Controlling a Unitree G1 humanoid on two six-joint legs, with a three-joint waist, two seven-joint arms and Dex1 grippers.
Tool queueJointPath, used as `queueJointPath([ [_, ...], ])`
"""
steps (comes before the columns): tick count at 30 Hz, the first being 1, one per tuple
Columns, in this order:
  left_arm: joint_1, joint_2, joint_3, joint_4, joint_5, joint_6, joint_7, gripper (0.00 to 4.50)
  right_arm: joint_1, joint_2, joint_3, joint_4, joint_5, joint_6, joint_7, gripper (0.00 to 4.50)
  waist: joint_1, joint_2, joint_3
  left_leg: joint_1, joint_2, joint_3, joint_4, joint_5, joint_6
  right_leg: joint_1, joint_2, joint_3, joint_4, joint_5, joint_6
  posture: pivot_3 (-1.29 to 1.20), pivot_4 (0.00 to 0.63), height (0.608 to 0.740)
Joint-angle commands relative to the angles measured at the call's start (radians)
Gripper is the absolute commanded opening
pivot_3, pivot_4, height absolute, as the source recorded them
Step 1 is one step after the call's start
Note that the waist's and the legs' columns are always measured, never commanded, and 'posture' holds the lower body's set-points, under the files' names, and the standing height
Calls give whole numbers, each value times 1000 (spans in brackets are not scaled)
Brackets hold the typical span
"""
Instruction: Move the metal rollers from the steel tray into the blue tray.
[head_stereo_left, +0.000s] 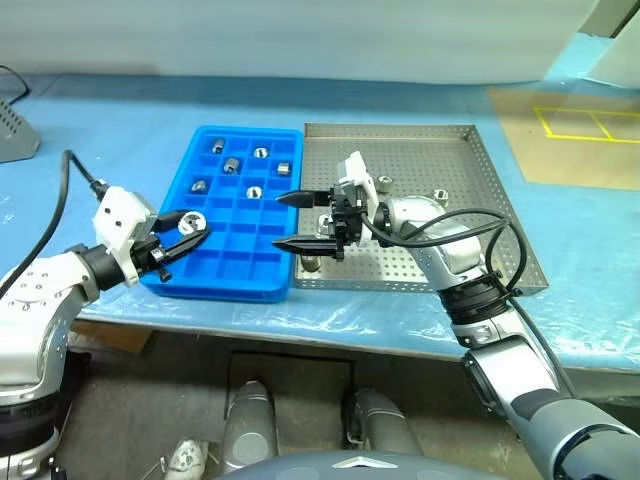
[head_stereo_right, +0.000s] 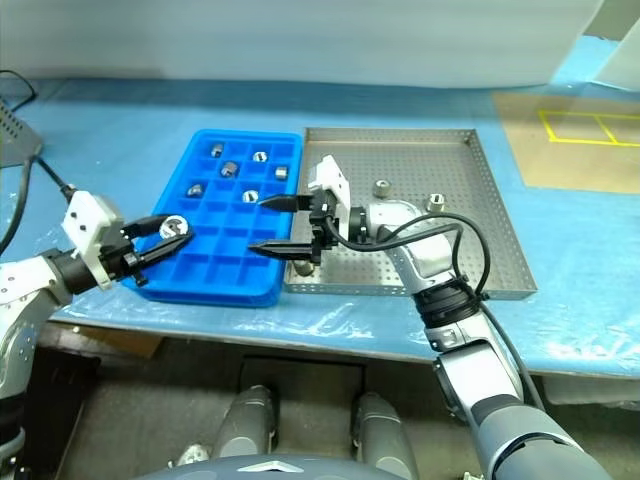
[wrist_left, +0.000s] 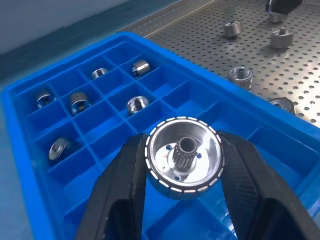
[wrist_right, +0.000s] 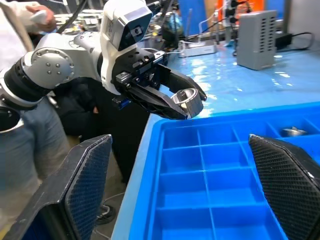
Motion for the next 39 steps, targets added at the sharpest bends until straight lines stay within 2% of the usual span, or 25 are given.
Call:
queueJointPath([
  [1,29,-29,52,-32,25,-19,118,1785,-19,14,-4,-1,-8,-27,22,4500,11,0,0,0,0,-1,0,0,-1,0,0,-1,0,0,0,273,150,740],
  [10,-13,-106,-18,95,127,-107,301,1785,-33,77,-12,64,-95,-132,-34,4500,17,0,0,-1,2,-12,0,7,-8,2,0,-14,2,-1,-5,251,150,740],
  [17,-25,-111,-71,178,173,-161,329,1785,-35,123,-29,88,-130,-188,-101,4500,13,0,0,-1,1,-13,0,7,-9,2,0,-15,3,0,-5,219,150,740],
  [33,-52,-111,-65,237,174,-149,361,1785,0,104,-36,57,-129,-182,-134,4500,9,0,0,-2,1,-14,0,7,-9,2,0,-16,4,0,-5,180,150,740],
  [34,-59,-112,-65,251,180,-151,371,2464,1,104,-36,58,-130,-183,-136,4500,9,0,0,-2,1,-14,0,7,-9,2,0,-16,4,0,-5,179,150,740],
  [38,-73,-109,-84,262,176,-150,364,3627,5,101,-39,56,-133,-182,-143,4500,10,-1,0,-2,1,-14,0,7,-9,2,0,-16,4,0,-5,173,150,740],
  [39,-73,-111,-90,257,173,-147,360,3627,6,100,-39,53,-133,-181,-144,4500,10,-1,0,-2,1,-14,0,7,-9,2,0,-16,4,0,-5,173,150,740],
])
